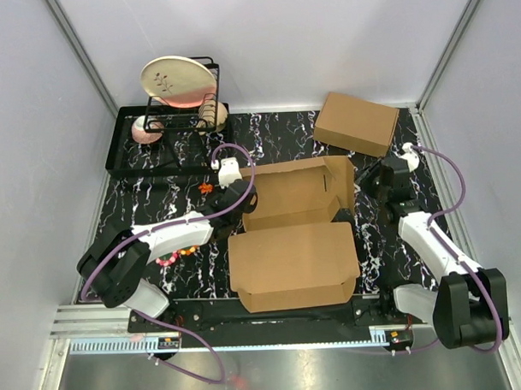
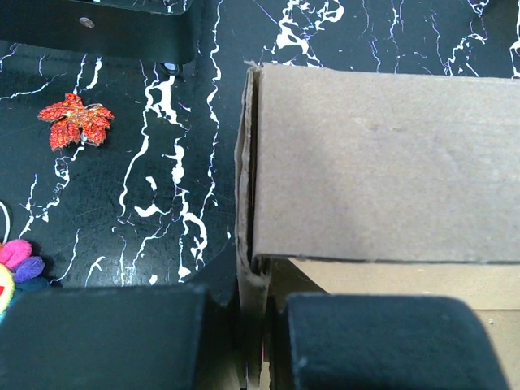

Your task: Fold the paper box

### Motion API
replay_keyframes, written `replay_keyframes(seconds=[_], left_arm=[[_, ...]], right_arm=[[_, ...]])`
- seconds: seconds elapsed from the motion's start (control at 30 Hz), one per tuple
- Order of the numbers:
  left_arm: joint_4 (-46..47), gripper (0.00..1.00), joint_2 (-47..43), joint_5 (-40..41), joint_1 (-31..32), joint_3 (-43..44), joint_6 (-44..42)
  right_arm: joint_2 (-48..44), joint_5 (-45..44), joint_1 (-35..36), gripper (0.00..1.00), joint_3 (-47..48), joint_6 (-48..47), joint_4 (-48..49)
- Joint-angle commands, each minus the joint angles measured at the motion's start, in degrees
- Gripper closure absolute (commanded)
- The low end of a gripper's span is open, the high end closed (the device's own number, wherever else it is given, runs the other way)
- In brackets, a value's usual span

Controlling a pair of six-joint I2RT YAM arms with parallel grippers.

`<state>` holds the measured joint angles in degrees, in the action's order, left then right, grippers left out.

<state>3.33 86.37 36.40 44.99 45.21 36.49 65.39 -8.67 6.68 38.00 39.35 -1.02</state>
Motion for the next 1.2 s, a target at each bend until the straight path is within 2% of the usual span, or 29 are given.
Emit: replay_keyframes(seconds=[0.0, 0.27, 0.6, 0.9, 1.17], left_arm=[[-2.28, 1.00, 0.29, -3.71, 0.18, -1.18, 0.69], [-2.63, 1.00, 0.82, -3.71, 0.18, -0.39, 0.25], [-2.89, 1.00, 1.70, -3.71, 0.45, 0.67, -0.63], [-3.16, 1.00, 2.14, -3.18, 0.80, 1.20, -1.42], [-4.38, 1.00, 2.40, -3.62, 0.89, 2.51, -1.68]], right_arm=[[-2.72, 7.08, -0.17, 0.59, -2.84, 0.29, 4.53], [-5.97, 16.04, -0.17, 0.58, -8.20, -2.26, 7.08], [-5.01, 25.09, -0.17, 0.55, -8.38, -3.85, 10.68], [-3.42, 28.53, 0.44, 0.43, -7.68, -4.72, 12.70], [-5.44, 30.64, 1.67, 0.42, -8.03, -4.90, 14.38]])
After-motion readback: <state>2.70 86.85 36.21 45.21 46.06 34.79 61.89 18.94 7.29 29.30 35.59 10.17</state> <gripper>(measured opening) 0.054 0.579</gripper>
